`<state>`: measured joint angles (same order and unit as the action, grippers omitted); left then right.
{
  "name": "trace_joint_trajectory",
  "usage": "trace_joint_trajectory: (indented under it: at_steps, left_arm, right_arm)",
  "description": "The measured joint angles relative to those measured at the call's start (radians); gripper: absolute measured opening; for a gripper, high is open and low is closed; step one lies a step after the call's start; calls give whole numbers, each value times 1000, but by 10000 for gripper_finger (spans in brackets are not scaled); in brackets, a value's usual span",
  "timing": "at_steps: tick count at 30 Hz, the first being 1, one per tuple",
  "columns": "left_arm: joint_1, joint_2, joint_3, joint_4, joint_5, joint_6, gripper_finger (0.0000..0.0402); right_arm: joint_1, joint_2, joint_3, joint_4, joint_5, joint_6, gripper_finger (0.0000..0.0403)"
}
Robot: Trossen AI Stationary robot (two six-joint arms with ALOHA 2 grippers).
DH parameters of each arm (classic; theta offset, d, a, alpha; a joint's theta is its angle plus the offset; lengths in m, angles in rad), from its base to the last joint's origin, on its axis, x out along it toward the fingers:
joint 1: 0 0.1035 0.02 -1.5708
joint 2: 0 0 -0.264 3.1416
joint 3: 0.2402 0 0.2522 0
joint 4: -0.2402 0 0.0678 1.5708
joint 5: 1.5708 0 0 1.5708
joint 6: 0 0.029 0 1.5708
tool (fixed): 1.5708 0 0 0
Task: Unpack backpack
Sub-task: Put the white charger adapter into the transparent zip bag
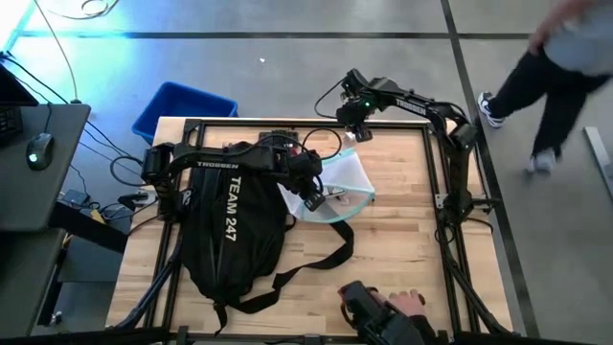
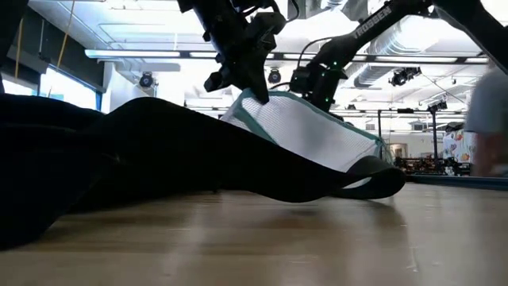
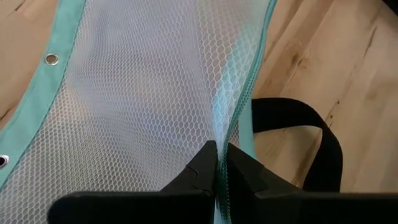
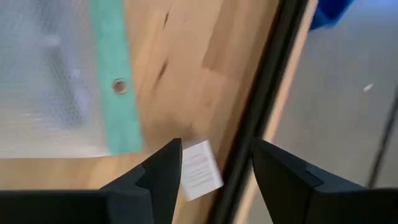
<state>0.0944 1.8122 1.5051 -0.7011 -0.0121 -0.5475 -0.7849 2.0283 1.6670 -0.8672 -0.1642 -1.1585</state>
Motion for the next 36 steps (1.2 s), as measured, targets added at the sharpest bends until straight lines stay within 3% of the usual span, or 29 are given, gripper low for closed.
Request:
trace_joint_trajectory:
  at_steps: [8, 18, 36]
  left_arm:
    - [0, 0, 0, 4, 13, 18, 0]
    - [-2, 0, 0, 5, 46, 39, 0]
    - [-6, 0, 0, 6, 82, 54, 0]
  right_arm:
    - [-8, 25, -54, 24, 16, 55, 177]
    - [-9, 36, -122, 94, 112, 102, 177]
    - [1, 69, -126, 102, 165, 129, 177]
